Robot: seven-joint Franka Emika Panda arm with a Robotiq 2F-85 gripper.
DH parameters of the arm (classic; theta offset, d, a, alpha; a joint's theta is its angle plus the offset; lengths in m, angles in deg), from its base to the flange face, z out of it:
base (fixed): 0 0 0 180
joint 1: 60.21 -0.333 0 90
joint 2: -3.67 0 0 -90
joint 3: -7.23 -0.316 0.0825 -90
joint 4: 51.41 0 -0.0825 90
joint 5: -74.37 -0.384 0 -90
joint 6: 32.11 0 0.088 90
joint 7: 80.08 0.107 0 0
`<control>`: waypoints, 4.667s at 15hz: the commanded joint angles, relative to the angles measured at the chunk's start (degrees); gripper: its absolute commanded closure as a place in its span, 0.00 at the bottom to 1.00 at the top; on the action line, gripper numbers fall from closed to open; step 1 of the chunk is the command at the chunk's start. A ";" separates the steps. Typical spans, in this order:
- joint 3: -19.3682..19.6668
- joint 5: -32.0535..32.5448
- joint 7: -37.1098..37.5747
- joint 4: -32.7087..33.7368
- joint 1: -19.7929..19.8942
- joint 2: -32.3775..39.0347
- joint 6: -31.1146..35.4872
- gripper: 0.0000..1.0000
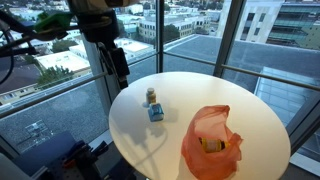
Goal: Put the white bottle inside the plastic bag
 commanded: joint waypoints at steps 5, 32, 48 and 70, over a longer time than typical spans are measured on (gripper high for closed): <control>-1.40 -3.66 1.96 8.35 -3.02 11.14 4.19 0.00; -5.86 -3.97 4.72 29.01 -9.10 42.14 9.01 0.00; -6.83 -2.58 3.02 31.45 -11.02 59.02 22.24 0.00; -6.06 -2.21 3.34 34.11 -12.00 60.01 20.10 0.81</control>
